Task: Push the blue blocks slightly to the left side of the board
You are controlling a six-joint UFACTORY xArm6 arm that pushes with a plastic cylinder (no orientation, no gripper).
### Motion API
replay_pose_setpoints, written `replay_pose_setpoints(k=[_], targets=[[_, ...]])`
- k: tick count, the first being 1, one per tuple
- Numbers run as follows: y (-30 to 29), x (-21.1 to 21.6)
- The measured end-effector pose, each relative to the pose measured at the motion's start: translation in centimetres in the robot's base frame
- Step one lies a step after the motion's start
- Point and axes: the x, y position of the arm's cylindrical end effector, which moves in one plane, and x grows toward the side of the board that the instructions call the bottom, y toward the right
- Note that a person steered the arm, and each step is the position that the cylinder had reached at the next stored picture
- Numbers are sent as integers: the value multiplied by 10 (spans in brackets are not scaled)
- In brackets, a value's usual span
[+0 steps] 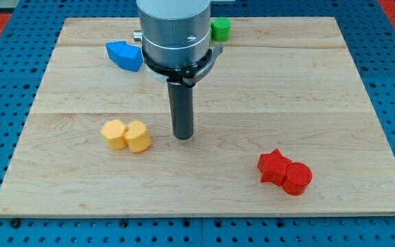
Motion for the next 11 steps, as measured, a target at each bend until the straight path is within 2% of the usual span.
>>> replay_pose_setpoints(k=[2, 5, 6, 7, 8, 9, 10, 11], targets=[[74, -7], [97, -6], [82, -36], [-2, -138], [-58, -204], [-39, -207], [-105, -163], [-108, -138]])
